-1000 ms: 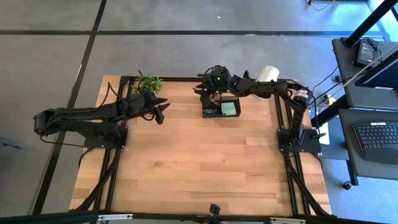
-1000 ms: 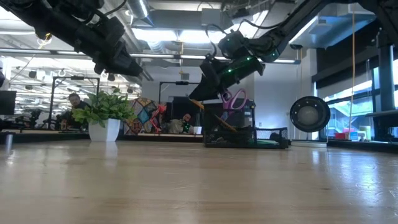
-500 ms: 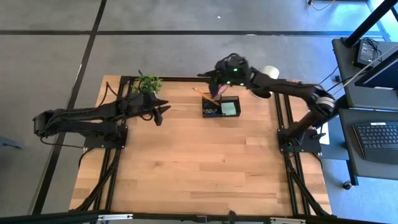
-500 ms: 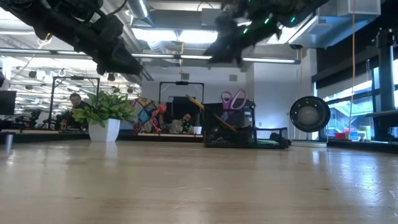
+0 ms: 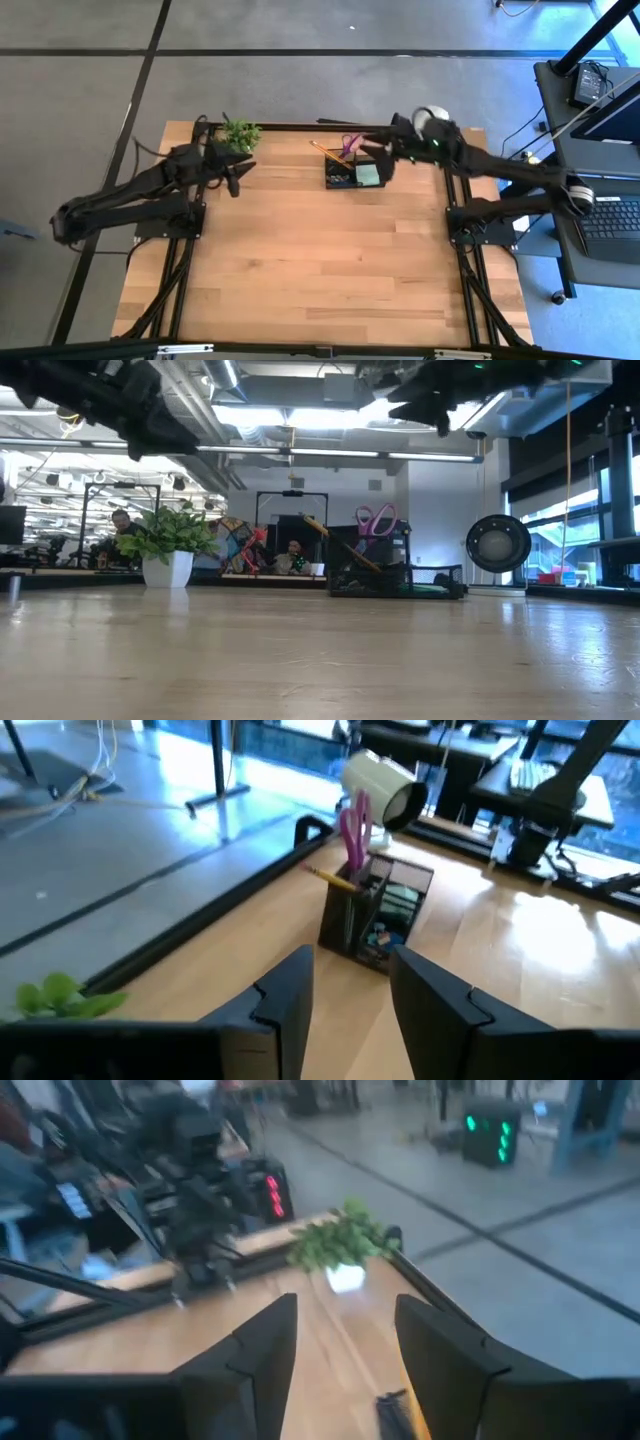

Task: Pick and place office supplies into organizer
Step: Return to Home Position

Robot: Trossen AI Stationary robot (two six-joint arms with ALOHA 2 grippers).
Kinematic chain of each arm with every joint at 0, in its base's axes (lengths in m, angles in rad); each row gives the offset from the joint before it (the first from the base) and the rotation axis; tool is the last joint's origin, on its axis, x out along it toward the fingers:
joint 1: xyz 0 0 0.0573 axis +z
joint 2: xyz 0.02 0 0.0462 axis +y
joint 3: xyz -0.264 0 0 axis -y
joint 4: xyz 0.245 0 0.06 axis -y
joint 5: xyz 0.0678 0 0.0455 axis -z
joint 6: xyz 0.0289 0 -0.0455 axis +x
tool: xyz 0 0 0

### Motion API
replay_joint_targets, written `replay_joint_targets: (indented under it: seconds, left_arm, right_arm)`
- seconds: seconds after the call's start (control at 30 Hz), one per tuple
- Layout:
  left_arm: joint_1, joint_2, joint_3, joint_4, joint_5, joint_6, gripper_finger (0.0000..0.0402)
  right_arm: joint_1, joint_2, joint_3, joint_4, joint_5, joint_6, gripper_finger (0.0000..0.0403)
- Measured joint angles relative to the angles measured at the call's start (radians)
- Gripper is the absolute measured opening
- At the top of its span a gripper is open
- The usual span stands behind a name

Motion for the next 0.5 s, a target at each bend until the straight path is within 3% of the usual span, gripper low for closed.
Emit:
replay_joint_targets:
  seconds: [0.17, 0.5]
  left_arm:
    - [0.024, -0.127, 0.000, -0.097, -0.032, 0.024, 0.0127]
    - [0.036, -0.291, -0.012, -0.204, -0.081, -0.005, 0.0127]
  right_arm:
    - [0.042, -0.167, -0.230, 0.169, -0.007, 0.007, 0.0174]
    - [0.084, -0.382, -0.556, 0.442, -0.011, 0.062, 0.0174]
